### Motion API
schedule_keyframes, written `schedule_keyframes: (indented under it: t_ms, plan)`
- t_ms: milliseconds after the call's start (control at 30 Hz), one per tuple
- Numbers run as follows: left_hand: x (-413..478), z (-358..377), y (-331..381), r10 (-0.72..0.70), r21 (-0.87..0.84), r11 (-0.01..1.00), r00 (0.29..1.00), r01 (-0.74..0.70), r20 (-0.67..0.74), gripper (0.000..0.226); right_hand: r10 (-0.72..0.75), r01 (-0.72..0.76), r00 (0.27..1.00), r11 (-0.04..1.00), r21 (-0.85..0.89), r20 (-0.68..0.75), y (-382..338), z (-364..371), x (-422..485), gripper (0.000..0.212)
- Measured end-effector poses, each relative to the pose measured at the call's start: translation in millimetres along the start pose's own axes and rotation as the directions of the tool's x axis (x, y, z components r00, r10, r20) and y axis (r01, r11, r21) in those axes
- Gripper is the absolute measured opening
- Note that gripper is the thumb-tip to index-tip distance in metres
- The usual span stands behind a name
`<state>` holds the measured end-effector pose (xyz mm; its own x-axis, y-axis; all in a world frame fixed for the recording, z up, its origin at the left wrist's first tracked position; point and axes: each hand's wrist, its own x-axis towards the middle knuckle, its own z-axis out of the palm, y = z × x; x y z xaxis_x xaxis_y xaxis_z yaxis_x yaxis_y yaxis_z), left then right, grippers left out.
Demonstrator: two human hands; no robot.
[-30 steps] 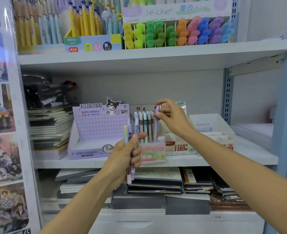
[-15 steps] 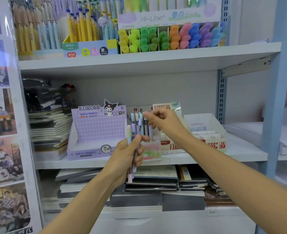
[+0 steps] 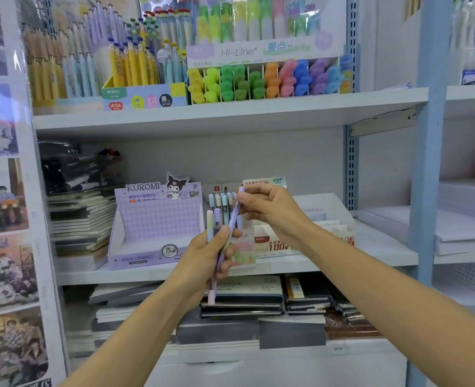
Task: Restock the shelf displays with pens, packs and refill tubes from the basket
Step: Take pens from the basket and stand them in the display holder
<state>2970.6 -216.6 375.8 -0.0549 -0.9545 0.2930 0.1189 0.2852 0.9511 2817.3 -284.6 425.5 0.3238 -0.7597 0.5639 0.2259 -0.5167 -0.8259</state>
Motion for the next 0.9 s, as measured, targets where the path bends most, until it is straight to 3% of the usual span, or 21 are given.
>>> schedule_keyframes:
  t_ms: [133,233,400,500,767,900]
  plan:
    - [0,0,2,-0.023,0.02,1.0,0.999,0.023,-0.032,0.031,-0.028,0.028,1.0,1.0,-0.003,-0.014,-8,-6,3,0.012]
    - [2,-5,3,-0.063,0.058,0.996,0.995,0.068,-0.08,0.033,-0.084,0.087,0.99,0.996,0.024,-0.111,-19,-17,11,0.016]
    - [6,-11,4,-0.162,0.002,0.987,0.985,0.162,-0.067,0.023,-0.2,0.154,0.936,0.973,-0.174,-0.291,-22,-30,28,0.017]
    - [10,-11,5,-0.153,-0.042,0.987,0.988,0.152,-0.032,0.01,-0.212,0.124,0.94,0.943,-0.309,-0.269,-5,-28,33,0.016]
    - [9,-23,-7,0.019,-0.08,0.997,0.998,-0.023,-0.057,0.024,-0.207,0.097,0.965,0.853,-0.513,-0.163,37,-20,40,0.02]
    - [11,-29,-11,0.023,-0.037,0.999,0.999,-0.025,-0.047,0.027,-0.2,0.114,0.977,0.795,-0.596,-0.079,33,-23,45,0.02]
